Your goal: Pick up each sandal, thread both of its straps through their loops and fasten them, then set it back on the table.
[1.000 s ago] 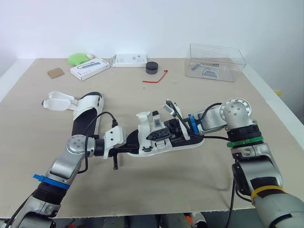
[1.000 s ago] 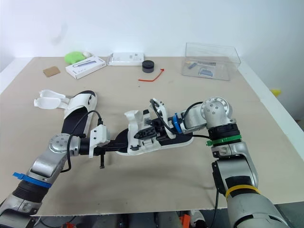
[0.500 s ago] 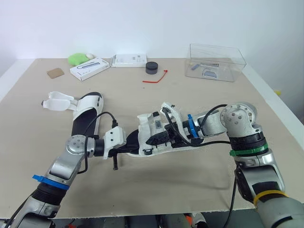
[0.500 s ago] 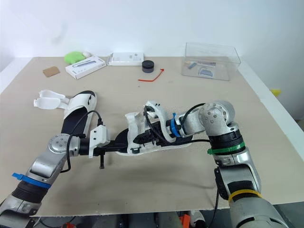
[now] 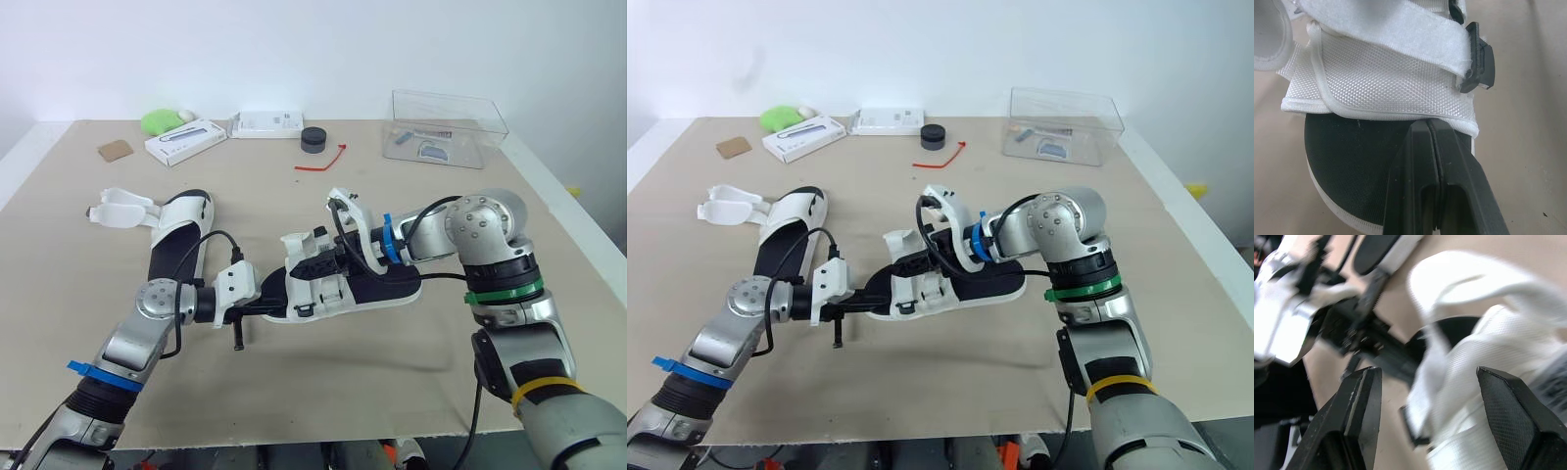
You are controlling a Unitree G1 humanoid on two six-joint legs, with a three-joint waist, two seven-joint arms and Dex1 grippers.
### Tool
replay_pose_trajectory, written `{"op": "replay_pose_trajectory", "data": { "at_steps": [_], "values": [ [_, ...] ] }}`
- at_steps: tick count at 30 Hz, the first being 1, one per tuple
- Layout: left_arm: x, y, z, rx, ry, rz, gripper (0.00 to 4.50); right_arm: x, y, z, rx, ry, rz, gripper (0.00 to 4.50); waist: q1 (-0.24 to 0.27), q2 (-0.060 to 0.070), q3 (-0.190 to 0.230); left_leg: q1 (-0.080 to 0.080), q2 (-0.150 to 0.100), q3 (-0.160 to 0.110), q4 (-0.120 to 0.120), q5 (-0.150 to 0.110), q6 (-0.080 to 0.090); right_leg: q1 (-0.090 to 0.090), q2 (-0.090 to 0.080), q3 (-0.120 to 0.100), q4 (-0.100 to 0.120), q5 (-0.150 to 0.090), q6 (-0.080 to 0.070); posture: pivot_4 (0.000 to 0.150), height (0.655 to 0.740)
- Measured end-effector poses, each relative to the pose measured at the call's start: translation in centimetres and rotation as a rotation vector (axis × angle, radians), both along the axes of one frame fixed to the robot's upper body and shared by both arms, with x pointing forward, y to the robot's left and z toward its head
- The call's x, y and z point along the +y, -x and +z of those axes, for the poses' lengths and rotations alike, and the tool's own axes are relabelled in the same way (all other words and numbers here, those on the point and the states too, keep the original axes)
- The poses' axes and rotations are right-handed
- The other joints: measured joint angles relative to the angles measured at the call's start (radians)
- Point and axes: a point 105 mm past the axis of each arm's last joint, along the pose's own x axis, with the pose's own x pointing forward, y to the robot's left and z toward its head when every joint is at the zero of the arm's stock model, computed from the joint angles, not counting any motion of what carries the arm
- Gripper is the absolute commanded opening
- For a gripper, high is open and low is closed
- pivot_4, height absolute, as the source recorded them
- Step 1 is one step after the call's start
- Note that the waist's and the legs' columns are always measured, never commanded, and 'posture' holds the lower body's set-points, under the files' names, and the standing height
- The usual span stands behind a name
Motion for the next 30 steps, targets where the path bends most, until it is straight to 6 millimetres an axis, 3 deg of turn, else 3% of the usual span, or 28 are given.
{"op": "replay_pose_trajectory", "data": {
  "at_steps": [1, 2, 3, 7, 9, 14, 22, 24, 26, 27, 28, 30],
  "values": [
    [0.0, 0.0, 0.0, 0.000, 0.000, 0.001, 0.00, 0.0, -0.2, 0.0, 0.000, -0.002, -0.009, 2.31, 0.000, 0.000, 0.000, 0.000, 0.000, 0.000, 0.000, 0.000, 0.000, 0.000, 0.000, 0.000, 0.000, 0.000, 0.000, 0.150, 0.7400],
    [0.0, 0.0, 0.0, -0.002, 0.001, 0.002, 0.00, 0.0, -0.3, 0.1, -0.002, -0.010, -0.017, 2.16, 0.000, 0.000, 0.000, 0.000, 0.000, 0.000, 0.000, 0.000, 0.000, 0.000, 0.000, 0.000, 0.000, 0.000, 0.000, 0.150, 0.7400],
    [0.1, 0.0, -0.1, -0.003, 0.002, 0.004, 0.00, 0.0, -0.4, 0.1, -0.003, -0.015, -0.019, 1.60, 0.000, 0.000, 0.000, 0.000, 0.000, 0.000, 0.000, 0.000, 0.000, 0.000, 0.000, 0.000, 0.000, 0.000, 0.000, 0.150, 0.7400],
    [0.1, 0.1, -0.1, -0.004, 0.004, 0.006, 0.00, 0.1, -0.2, 0.1, 0.001, -0.015, -0.015, 0.40, 0.000, 0.000, 0.000, 0.000, 0.000, 0.000, 0.000, 0.000, 0.000, 0.000, 0.000, 0.000, 0.000, 0.000, 0.000, 0.150, 0.7400],
    [0.1, 0.1, -0.1, -0.004, 0.004, 0.007, 0.00, 0.3, 0.2, 0.0, -0.007, -0.015, 0.001, 0.05, 0.000, 0.000, 0.000, 0.000, 0.000, -0.001, 0.000, 0.000, 0.000, 0.000, 0.000, 0.000, 0.000, 0.000, 0.000, 0.150, 0.7400],
    [0.1, 0.2, -0.1, -0.006, 0.006, 0.008, 0.00, 0.0, 2.5, -2.2, -0.038, 0.008, 0.040, 0.05, 0.000, 0.000, 0.000, 0.000, 0.000, -0.001, -0.001, 0.000, 0.000, 0.000, -0.004, 0.000, 0.000, 0.000, -0.001, 0.150, 0.7400],
    [0.0, 0.2, -0.1, -0.008, 0.005, 0.004, 0.00, -0.2, 3.3, -2.1, -0.155, 0.028, 0.059, 0.05, 0.000, 0.000, 0.000, 0.000, 0.000, -0.001, -0.001, 0.000, 0.000, 0.000, 0.000, -0.001, 0.000, -0.001, 0.000, 0.150, 0.7400],
    [0.0, 0.2, -0.1, -0.008, 0.005, 0.003, 0.00, -0.2, 3.4, -2.1, -0.159, 0.029, 0.061, 0.67, 0.000, 0.000, 0.000, 0.000, 0.000, -0.001, -0.001, 0.000, 0.000, 0.000, 0.000, -0.001, 0.000, -0.001, 0.000, 0.150, 0.7400],
    [-0.1, 0.2, 0.0, -0.008, 0.004, 0.000, 0.00, -0.2, 3.6, -1.9, -0.181, 0.028, 0.074, 0.97, 0.000, 0.000, 0.000, 0.000, 0.000, -0.001, -0.001, 0.000, 0.000, 0.000, 0.000, -0.001, 0.000, -0.001, 0.000, 0.150, 0.7400],
    [-0.1, 0.2, 0.0, -0.008, 0.003, -0.001, 0.00, -0.3, 3.7, -1.7, -0.188, 0.023, 0.087, 1.61, 0.000, 0.000, 0.000, 0.000, -0.001, -0.001, -0.001, 0.000, 0.000, 0.000, -0.001, -0.001, 0.000, -0.001, 0.000, 0.150, 0.7400],
    [-0.1, 0.2, -0.1, -0.007, 0.004, -0.001, 0.00, -0.6, 3.8, -1.4, -0.194, 0.021, 0.096, 1.76, 0.001, 0.000, 0.000, 0.000, -0.001, -0.001, -0.001, 0.000, 0.000, 0.000, -0.001, -0.001, 0.000, -0.001, 0.000, 0.150, 0.7400],
    [-0.1, 0.1, -0.1, -0.006, 0.003, -0.001, 0.00, -1.1, 4.1, -0.7, -0.195, -0.002, 0.115, 2.57, 0.001, 0.000, 0.000, 0.000, -0.001, -0.001, -0.001, 0.000, 0.000, 0.000, -0.001, -0.001, -0.001, -0.001, 0.000, 0.150, 0.7400]
  ]
}}
